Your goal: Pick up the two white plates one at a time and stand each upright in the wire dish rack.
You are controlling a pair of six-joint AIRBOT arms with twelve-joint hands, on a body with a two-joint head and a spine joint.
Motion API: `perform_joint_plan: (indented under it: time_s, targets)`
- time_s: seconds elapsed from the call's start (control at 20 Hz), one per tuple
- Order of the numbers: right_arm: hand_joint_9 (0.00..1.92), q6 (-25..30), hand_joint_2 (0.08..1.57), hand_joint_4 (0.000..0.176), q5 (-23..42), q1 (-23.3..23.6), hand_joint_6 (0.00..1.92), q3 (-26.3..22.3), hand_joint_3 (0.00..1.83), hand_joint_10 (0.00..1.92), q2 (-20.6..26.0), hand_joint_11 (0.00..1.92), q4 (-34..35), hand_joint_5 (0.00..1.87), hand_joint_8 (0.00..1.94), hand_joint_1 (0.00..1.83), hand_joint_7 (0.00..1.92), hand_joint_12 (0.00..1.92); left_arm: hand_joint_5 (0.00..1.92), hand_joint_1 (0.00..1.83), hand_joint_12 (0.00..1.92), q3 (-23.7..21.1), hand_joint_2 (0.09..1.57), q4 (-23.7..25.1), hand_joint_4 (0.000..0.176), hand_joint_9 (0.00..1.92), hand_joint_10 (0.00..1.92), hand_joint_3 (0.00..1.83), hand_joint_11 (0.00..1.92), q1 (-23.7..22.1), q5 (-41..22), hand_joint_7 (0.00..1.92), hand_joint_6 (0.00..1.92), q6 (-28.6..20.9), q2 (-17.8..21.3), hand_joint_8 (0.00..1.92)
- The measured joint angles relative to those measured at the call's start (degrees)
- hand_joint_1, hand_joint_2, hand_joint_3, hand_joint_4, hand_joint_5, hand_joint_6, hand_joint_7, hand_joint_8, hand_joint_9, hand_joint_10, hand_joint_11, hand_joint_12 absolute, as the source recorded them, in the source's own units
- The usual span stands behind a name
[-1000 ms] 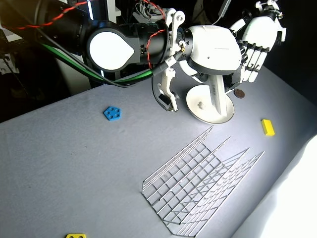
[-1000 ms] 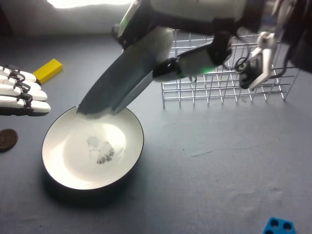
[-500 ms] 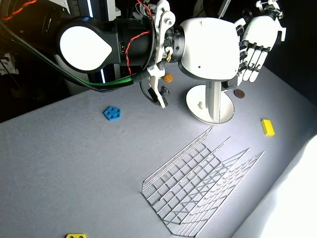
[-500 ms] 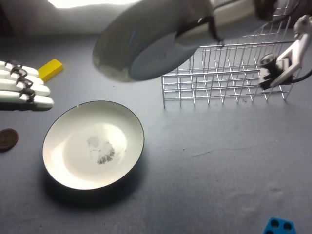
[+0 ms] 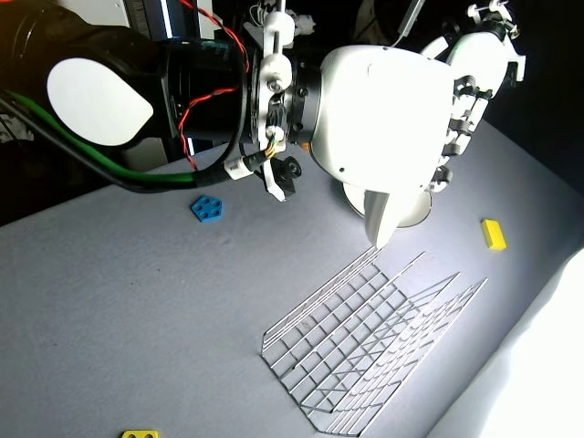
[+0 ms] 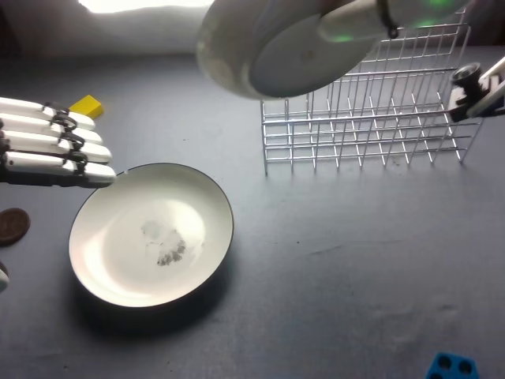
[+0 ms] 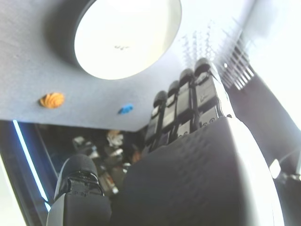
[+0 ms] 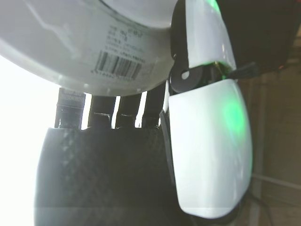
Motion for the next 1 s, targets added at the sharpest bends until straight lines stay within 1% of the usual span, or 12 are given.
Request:
perform_joint_plan:
  time_s: [0.15, 0.3, 0.35, 0.4, 0.45, 0.55, 0.6, 0.75, 0.85, 0.9, 1.0]
  targets:
    - [1.01, 4.5, 1.08, 0.000, -1.1, 0.0, 1.01, 2.4, 0.00, 1.03, 0.3, 0.92, 0.0, 0.98, 0.78, 1.38, 1.04, 1.06, 0.03, 0.00, 0.00, 0.3, 1.10, -0.7, 0.000, 0.00, 0.00, 0.01, 0.00, -0.7, -0.1, 0.01, 0.01, 0.0, -1.0, 0.00]
    - [1.02, 8.1, 1.08, 0.000, -3.1, 0.0, 1.00, 4.2, 0.00, 1.01, 0.4, 0.93, 0.5, 0.99, 0.76, 1.38, 1.05, 1.05, 0.02, 0.00, 0.00, 1.0, 1.09, -0.1, 0.000, 0.00, 0.00, 0.00, 0.01, -0.7, 0.1, 0.01, 0.00, -0.4, -1.7, 0.00]
    - [1.01, 8.7, 1.08, 0.000, -4.1, 0.3, 1.01, 4.4, 0.00, 1.03, 0.5, 0.92, 1.1, 0.98, 0.79, 1.38, 1.04, 1.05, 0.04, 0.00, 0.01, 1.0, 1.08, -0.3, 0.000, 0.01, 0.00, 0.00, 0.01, -0.3, 0.2, 0.02, 0.01, -0.5, -1.8, 0.01]
    - [1.02, 9.2, 1.08, 0.000, -5.0, 0.6, 1.00, 4.7, 0.00, 1.01, 0.5, 0.93, 1.6, 0.99, 0.76, 1.38, 1.05, 1.04, 0.03, 0.00, 0.00, 1.2, 1.08, -0.2, 0.000, 0.00, 0.00, 0.00, 0.00, 0.0, 0.0, 0.01, 0.00, -0.5, -2.1, 0.00]
    - [1.03, 10.3, 1.08, 0.000, -6.3, 1.1, 1.00, 5.2, 0.00, 1.01, 0.5, 0.93, 1.9, 0.99, 0.76, 1.38, 1.05, 1.04, 0.02, 0.00, 0.00, 1.7, 1.08, 0.9, 0.000, 0.00, 0.00, 0.00, 0.00, 0.4, 0.0, 0.00, 0.00, -0.5, -2.9, 0.00]
    - [1.01, 11.6, 1.09, 0.000, -8.0, 1.9, 1.02, 6.0, 0.00, 1.04, 0.5, 0.93, 2.1, 0.97, 0.78, 1.38, 1.04, 1.05, 0.02, 0.00, 0.00, 2.7, 1.08, 1.4, 0.000, 0.00, 0.00, 0.00, 0.00, 1.7, 0.1, 0.00, 0.00, -0.6, -4.0, 0.00]
    - [1.01, 11.7, 1.09, 0.000, -8.3, 1.9, 1.02, 6.3, 0.00, 1.04, 0.5, 0.93, 2.2, 0.97, 0.79, 1.38, 1.04, 1.06, 0.04, 0.00, 0.01, 3.1, 1.08, 1.6, 0.000, 0.02, 0.01, 0.00, 0.02, 2.1, 0.2, 0.03, 0.01, -0.5, -4.4, 0.01]
    - [1.01, 11.6, 1.09, 0.000, -9.6, 1.9, 1.03, 6.6, 0.00, 1.04, 0.5, 0.92, 2.1, 0.96, 0.81, 1.38, 1.02, 1.07, 0.03, 0.00, 0.00, 3.3, 1.09, 1.2, 0.000, 0.00, 0.00, 0.01, 0.00, 2.2, 0.4, 0.02, 0.00, -0.3, -4.7, 0.00]
    - [1.01, 11.7, 1.09, 0.000, -9.6, 1.9, 1.06, 6.8, 0.00, 1.04, 0.5, 0.92, 2.1, 0.94, 0.82, 1.38, 1.02, 1.07, 0.02, 0.00, 0.00, 3.1, 1.08, 0.8, 0.000, 0.00, 0.00, 0.00, 0.00, 2.9, 0.2, 0.01, 0.00, 0.7, -5.2, 0.00]
    - [1.01, 11.9, 1.09, 0.000, -9.5, 1.9, 1.06, 7.1, 0.00, 1.04, 0.5, 0.92, 2.1, 0.94, 0.83, 1.38, 1.01, 1.07, 0.04, 0.00, 0.01, 3.1, 1.08, 1.1, 0.000, 0.02, 0.01, 0.00, 0.03, 3.1, 0.2, 0.03, 0.01, 0.8, -5.5, 0.01]
    - [1.04, 12.9, 1.09, 0.000, -9.0, 1.6, 1.05, 8.2, 0.00, 1.01, 0.4, 0.94, 2.1, 0.94, 0.83, 1.38, 1.01, 1.05, 0.04, 0.00, 0.01, 3.1, 1.09, 0.9, 0.000, 0.01, 0.00, 0.00, 0.02, 3.8, 0.3, 0.03, 0.01, 1.8, -6.0, 0.01]
